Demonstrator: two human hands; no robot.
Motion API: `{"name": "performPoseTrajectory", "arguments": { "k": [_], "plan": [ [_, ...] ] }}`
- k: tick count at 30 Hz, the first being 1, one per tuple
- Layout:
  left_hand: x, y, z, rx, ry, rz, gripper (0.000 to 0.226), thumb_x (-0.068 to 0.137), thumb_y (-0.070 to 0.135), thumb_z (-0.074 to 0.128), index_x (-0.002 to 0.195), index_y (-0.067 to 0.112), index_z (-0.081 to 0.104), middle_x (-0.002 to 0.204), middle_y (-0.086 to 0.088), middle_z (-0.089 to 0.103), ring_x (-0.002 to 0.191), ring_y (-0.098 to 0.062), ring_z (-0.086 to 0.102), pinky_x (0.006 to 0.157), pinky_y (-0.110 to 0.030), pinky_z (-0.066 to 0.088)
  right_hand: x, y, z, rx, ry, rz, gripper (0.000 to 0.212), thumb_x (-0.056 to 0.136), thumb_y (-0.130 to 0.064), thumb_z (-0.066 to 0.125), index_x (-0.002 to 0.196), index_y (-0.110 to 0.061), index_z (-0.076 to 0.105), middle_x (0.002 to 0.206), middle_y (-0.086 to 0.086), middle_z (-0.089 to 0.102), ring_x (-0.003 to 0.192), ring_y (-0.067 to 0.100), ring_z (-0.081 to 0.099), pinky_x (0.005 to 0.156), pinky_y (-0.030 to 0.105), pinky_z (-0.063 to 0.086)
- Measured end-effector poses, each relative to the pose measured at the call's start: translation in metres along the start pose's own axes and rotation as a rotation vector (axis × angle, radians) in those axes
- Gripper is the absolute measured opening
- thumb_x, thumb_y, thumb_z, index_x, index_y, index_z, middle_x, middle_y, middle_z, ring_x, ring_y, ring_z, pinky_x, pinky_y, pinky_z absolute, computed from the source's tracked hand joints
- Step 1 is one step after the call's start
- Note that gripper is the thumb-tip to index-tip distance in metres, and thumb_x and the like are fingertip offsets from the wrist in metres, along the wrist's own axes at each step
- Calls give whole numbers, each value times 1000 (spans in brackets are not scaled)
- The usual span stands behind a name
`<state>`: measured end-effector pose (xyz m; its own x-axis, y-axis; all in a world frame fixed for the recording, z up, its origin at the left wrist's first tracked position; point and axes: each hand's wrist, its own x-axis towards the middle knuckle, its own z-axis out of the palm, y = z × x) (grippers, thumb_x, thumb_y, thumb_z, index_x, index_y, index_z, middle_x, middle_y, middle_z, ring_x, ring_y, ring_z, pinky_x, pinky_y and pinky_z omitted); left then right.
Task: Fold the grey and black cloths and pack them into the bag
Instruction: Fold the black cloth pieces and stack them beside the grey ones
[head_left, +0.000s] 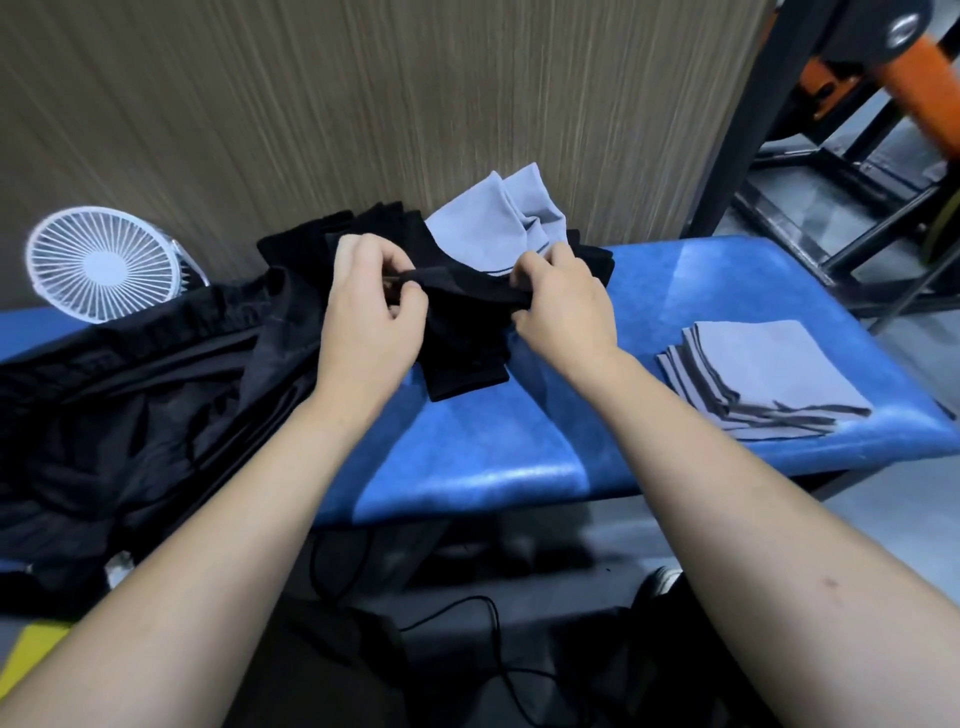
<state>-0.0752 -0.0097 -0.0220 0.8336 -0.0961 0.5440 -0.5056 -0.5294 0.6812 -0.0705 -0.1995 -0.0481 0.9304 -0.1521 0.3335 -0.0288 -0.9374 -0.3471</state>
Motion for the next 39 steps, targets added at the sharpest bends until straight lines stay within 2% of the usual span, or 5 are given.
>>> {"name": "performPoseTrajectory", "arguments": {
  "k": [8, 12, 18, 28, 39],
  "plan": [
    [-14, -31, 0, 56, -110, -29, 21, 91, 3, 61, 99, 13, 45, 111, -4, 38, 73, 9, 49, 72, -4, 37, -9, -5, 0, 174, 26, -94, 17, 82, -9, 52, 97, -17, 53, 98, -2, 50, 85, 27, 54, 61, 35, 43],
    [-19, -31, 10, 5, -200, -60, 31, 88, 9, 68, 104, 18, 43, 117, -3, 36, 78, -10, 54, 74, -16, 47, -13, -10, 5, 368, -61, -88, 24, 83, -7, 52, 103, -19, 49, 105, -2, 52, 89, 25, 57, 76, 46, 52],
    [-17, -31, 14, 3, -250, -132, 41, 80, 0, 62, 110, 16, 40, 119, 0, 31, 73, -18, 51, 81, -39, 52, -11, -22, 8, 546, -65, -160, 50, 78, 10, 44, 116, -14, 65, 113, 1, 55, 97, 3, 51, 88, 3, 34],
    [-16, -35, 20, -25, -365, -137, 62, 81, 5, 65, 136, 14, 36, 129, 4, 25, 93, -10, 52, 87, -29, 47, -11, -20, 8, 529, 1, -193, 38, 79, 9, 59, 108, -14, 70, 105, -5, 54, 94, 4, 55, 87, 10, 40],
    [-7, -56, 32, -66, -166, -417, 30, 81, 7, 62, 99, 27, 48, 84, 6, 56, 74, -14, 52, 76, -39, 49, -22, -22, -10, 609, 190, -244, 18, 83, 5, 58, 94, -8, 67, 98, 4, 57, 89, 10, 52, 82, 17, 40]
  ]
}}
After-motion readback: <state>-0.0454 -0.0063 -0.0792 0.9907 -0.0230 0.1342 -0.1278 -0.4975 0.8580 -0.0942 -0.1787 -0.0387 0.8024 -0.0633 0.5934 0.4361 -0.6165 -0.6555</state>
